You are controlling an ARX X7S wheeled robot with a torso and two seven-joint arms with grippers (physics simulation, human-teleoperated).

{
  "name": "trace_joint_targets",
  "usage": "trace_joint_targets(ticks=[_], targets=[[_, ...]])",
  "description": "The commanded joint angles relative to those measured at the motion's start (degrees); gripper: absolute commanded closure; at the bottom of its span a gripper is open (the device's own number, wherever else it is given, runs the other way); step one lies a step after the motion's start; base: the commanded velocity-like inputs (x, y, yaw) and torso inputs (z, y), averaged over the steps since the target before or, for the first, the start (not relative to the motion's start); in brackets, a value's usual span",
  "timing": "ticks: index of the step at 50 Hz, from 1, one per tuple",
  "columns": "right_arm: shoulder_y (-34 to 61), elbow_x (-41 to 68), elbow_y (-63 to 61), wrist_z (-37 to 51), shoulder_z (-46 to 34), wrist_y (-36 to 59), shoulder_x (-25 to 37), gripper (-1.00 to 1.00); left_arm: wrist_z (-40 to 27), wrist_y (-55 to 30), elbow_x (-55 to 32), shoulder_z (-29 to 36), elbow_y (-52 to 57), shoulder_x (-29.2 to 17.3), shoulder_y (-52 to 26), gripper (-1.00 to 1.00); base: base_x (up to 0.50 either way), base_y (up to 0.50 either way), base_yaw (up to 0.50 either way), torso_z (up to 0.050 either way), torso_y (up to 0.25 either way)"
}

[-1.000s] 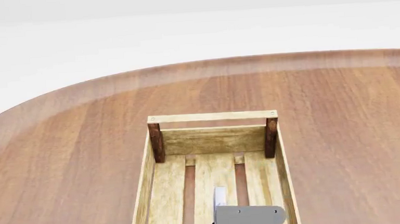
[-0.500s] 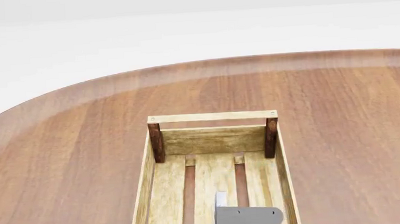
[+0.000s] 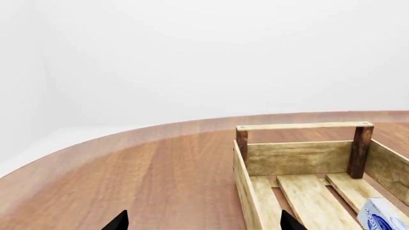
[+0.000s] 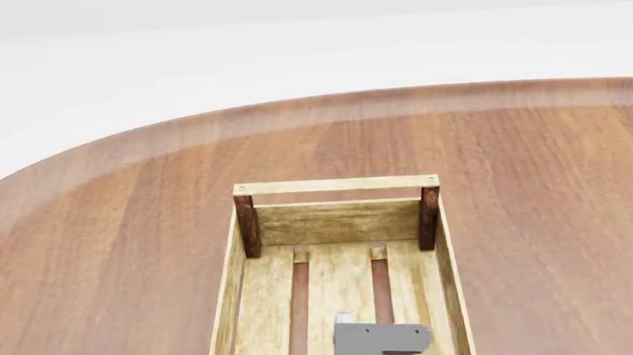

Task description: Pick up the cream cheese and put it in the tray.

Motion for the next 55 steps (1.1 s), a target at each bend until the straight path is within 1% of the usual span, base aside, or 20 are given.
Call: trace_joint_targets(ticks=[1,16,24,36,55], targets=[[5.8,13.5,10.1,0.4,-15.9,-7.5,-0.5,1.0,-0.1,-0.1,-0.2,0.1,0.1,-0.2,0.0,-1.0,0.0,0.0,0.0,0.0,0.0],[8.2,33.3,13.9,3.3,-37.6,-11.7,-0.5,1.0,-0.3,0.0,-0.3,0.3,0.2,-0.2,-0.1,-1.0,0.0,0.0,0.0,0.0,0.001],[8.8,39.9,14.2,3.1,-44.7,-13.5,-0.5,1.0,-0.4,0.1,-0.4,0.3,0.1,-0.3,-0.1,-1.0,0.0,0.0,0.0,0.001,0.0],[8.9,43.5,14.8,2.8,-48.3,-14.3,-0.5,1.0,-0.5,0.2,-0.4,0.5,0.0,-0.4,-0.2,-1.0,0.0,0.0,0.0,0.0,0.001],[8.6,43.7,14.0,2.5,-49.3,-13.6,-0.5,1.0,-0.8,0.2,-0.6,0.7,0.4,-0.6,-0.1,-1.0,0.0,0.0,0.0,0.0,0.001]])
